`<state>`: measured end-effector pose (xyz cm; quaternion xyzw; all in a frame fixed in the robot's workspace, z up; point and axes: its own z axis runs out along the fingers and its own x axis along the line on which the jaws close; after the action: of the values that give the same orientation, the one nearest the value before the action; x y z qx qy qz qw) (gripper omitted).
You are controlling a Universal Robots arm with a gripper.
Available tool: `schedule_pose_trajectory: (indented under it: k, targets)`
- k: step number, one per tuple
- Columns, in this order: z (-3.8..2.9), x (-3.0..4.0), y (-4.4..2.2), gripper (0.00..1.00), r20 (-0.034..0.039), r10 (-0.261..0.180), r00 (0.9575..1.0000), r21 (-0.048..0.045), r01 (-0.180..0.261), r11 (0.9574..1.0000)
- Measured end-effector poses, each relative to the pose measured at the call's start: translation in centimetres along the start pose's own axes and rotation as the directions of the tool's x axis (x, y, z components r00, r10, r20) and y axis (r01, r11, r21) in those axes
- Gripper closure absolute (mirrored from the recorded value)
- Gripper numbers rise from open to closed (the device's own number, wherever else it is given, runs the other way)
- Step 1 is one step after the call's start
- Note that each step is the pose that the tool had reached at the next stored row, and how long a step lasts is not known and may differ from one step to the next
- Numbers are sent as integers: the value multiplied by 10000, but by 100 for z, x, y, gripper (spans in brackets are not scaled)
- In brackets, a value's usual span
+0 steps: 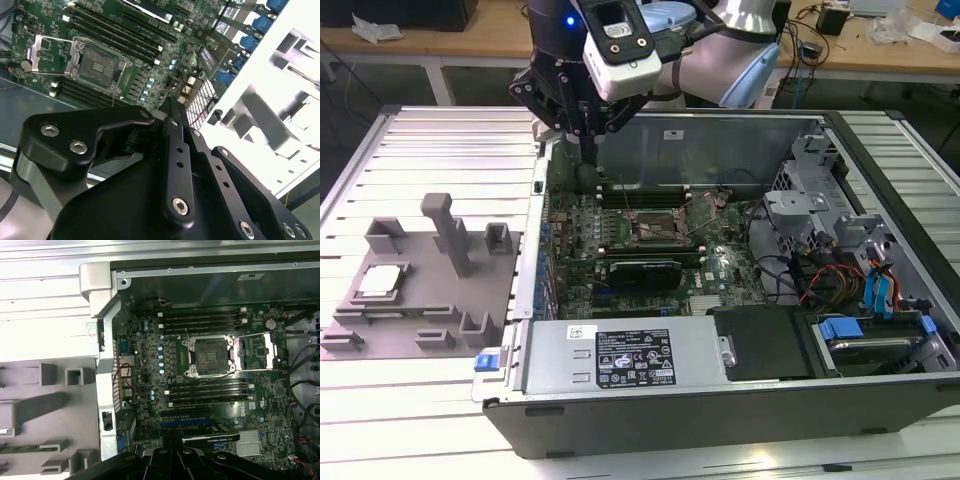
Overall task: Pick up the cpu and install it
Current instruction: 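Reach for the cpu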
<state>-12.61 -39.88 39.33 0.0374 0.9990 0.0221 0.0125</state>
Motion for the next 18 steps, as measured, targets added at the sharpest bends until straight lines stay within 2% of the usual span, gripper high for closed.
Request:
schedule_pose_trajectory:
  k: [18]
  targets:
    - [-4,180,-12,89,0,0,10000,0,0,10000]
